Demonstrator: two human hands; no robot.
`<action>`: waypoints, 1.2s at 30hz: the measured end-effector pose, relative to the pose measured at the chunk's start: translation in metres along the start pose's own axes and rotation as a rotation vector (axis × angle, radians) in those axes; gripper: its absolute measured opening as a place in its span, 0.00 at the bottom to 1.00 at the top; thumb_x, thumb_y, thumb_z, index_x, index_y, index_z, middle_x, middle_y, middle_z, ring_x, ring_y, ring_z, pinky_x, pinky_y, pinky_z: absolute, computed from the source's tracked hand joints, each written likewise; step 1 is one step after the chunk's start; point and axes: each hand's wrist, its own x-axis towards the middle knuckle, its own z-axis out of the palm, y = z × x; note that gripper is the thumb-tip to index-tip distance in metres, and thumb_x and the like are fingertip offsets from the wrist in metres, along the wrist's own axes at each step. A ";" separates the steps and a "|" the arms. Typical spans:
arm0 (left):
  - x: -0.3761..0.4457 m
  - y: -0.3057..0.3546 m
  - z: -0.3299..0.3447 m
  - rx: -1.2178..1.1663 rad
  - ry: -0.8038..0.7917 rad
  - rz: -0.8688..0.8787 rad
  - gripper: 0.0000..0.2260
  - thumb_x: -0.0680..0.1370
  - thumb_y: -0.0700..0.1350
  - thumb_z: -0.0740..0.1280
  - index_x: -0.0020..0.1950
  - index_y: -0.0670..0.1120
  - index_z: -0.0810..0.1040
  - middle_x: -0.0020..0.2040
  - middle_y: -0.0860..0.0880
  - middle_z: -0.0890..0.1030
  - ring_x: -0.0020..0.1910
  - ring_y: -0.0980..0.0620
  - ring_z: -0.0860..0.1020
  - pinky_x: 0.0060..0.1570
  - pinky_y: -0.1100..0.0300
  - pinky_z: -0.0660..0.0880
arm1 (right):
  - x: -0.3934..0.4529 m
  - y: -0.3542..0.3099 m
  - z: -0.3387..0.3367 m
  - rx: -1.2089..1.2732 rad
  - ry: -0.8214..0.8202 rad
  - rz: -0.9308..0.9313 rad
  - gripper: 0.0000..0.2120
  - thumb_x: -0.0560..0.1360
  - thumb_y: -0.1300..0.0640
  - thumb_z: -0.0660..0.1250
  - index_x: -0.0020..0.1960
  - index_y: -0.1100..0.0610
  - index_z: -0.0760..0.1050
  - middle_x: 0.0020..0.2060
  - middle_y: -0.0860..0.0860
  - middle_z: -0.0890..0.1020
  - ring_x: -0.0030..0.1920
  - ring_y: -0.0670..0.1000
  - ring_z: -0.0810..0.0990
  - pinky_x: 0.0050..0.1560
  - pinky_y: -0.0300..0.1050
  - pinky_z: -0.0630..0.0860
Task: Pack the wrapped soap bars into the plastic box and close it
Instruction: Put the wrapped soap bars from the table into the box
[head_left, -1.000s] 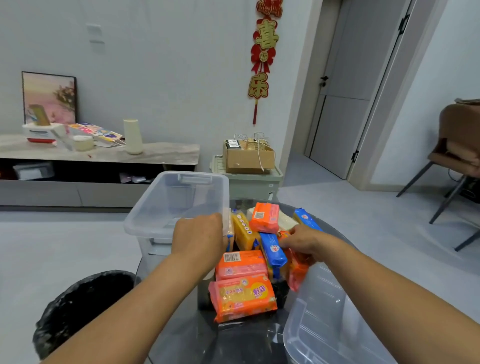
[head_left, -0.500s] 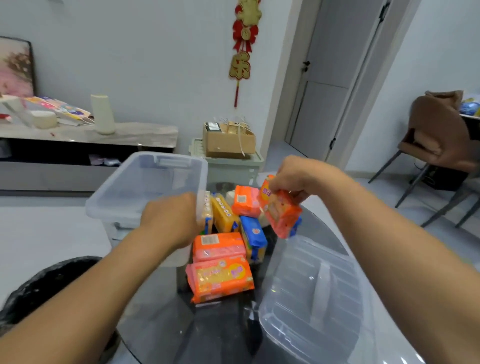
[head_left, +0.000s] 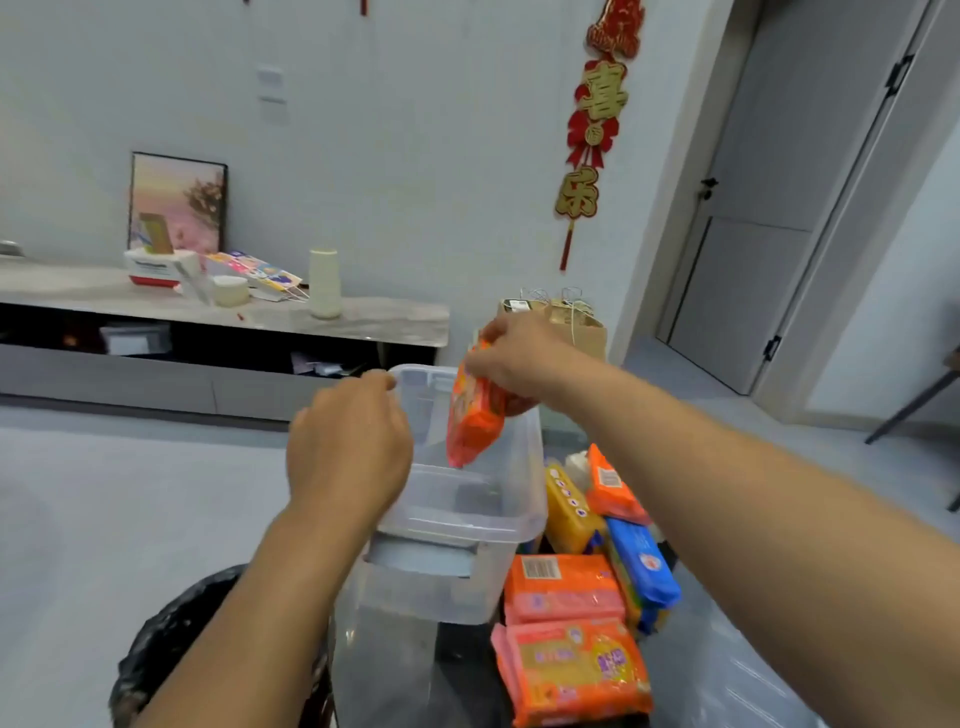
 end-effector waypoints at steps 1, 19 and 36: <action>0.008 -0.011 0.003 -0.011 -0.081 -0.058 0.14 0.78 0.46 0.56 0.59 0.50 0.76 0.56 0.43 0.81 0.54 0.38 0.77 0.48 0.49 0.73 | 0.005 -0.001 0.014 -0.010 -0.056 0.036 0.11 0.72 0.57 0.71 0.52 0.61 0.80 0.40 0.59 0.84 0.38 0.61 0.87 0.34 0.56 0.86; 0.012 -0.018 0.001 -0.252 -0.489 -0.178 0.23 0.79 0.37 0.58 0.75 0.46 0.62 0.72 0.45 0.68 0.66 0.44 0.70 0.58 0.53 0.70 | 0.044 0.024 0.117 0.215 -0.591 0.378 0.23 0.80 0.71 0.63 0.72 0.58 0.67 0.55 0.61 0.79 0.53 0.58 0.80 0.61 0.56 0.80; 0.017 -0.023 0.019 -0.205 -0.528 -0.116 0.29 0.79 0.36 0.57 0.79 0.47 0.52 0.80 0.51 0.52 0.75 0.44 0.60 0.69 0.48 0.63 | 0.007 0.135 -0.019 -0.456 -0.100 0.673 0.26 0.74 0.40 0.72 0.59 0.58 0.73 0.50 0.57 0.79 0.41 0.56 0.77 0.36 0.49 0.74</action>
